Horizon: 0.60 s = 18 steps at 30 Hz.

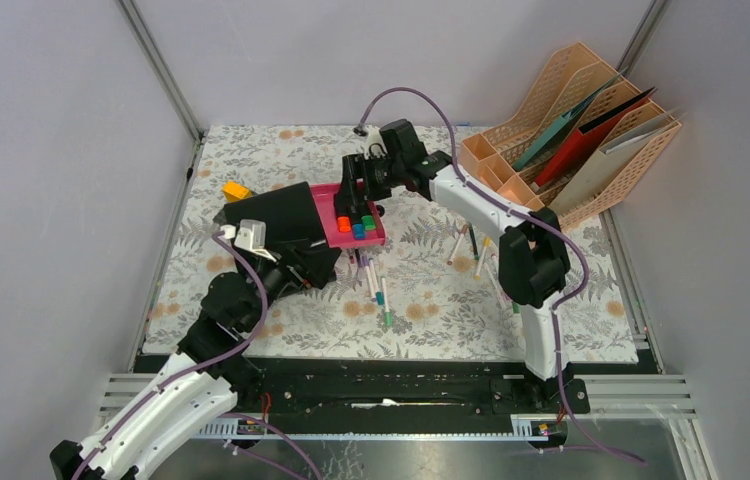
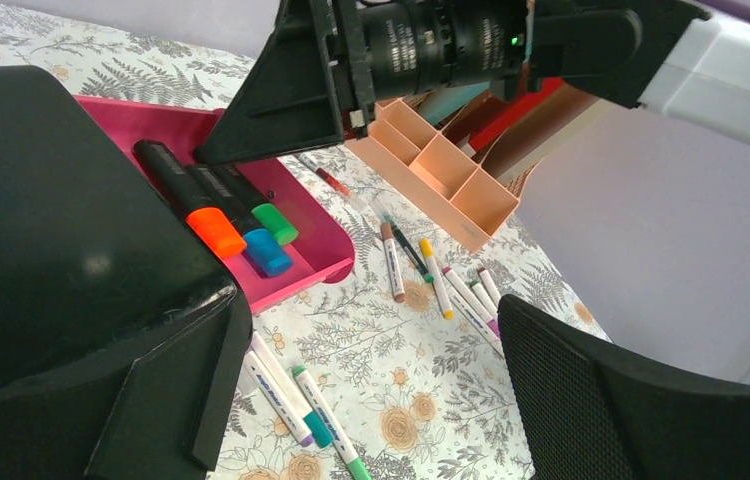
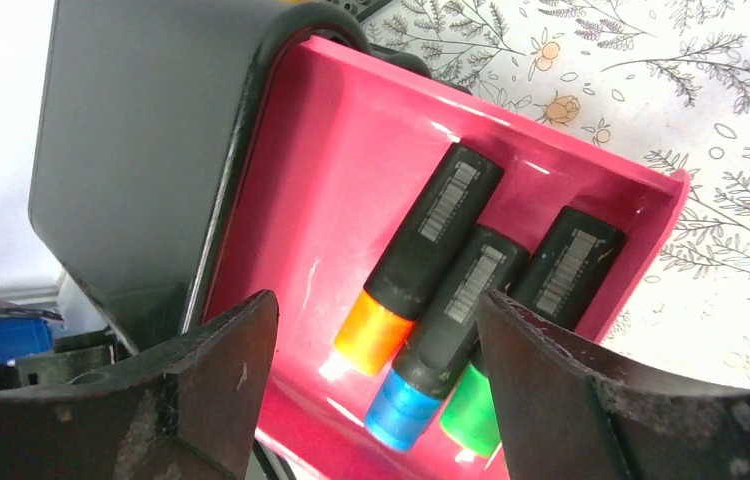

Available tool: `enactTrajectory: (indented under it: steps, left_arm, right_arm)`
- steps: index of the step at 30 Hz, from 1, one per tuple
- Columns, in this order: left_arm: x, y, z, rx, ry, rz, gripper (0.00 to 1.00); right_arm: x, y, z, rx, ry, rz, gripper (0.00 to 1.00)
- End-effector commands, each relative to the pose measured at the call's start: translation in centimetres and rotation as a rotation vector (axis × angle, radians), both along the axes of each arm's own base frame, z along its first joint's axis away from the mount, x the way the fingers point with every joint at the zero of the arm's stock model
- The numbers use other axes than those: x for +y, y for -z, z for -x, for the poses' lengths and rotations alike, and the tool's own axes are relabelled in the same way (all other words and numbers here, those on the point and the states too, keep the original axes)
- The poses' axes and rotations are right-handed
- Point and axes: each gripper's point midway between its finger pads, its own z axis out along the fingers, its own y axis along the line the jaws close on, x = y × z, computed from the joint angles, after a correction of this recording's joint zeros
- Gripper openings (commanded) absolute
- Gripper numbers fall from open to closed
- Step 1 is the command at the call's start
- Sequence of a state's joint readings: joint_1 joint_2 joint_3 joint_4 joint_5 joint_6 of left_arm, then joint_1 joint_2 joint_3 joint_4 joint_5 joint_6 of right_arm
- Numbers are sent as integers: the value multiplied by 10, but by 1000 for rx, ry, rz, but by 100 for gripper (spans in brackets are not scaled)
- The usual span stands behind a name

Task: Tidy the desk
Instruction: Place the stationery in the drawer.

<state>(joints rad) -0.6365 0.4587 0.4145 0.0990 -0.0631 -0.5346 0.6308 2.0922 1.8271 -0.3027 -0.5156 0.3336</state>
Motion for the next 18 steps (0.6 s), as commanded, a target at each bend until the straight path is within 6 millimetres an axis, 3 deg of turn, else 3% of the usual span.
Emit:
enactTrajectory:
  steps: [1,6,12,18]
  left_arm:
    - [-2,-14,1,-41,16,5,99]
    - [-7,-14,5,-45,52,5,99]
    - [-17,-17,10,-57,111,23,99]
    - [-35,-21,14,-67,209,39,99]
  right_arm:
    - [-10,-71,18,-219,-111,-50,80]
    - [-39,-86,51,-399,-289,15,88]
    - [-76,-84,98,-487,-429,70,89]
    - [-128,-75,119,-638,-413,226,95]
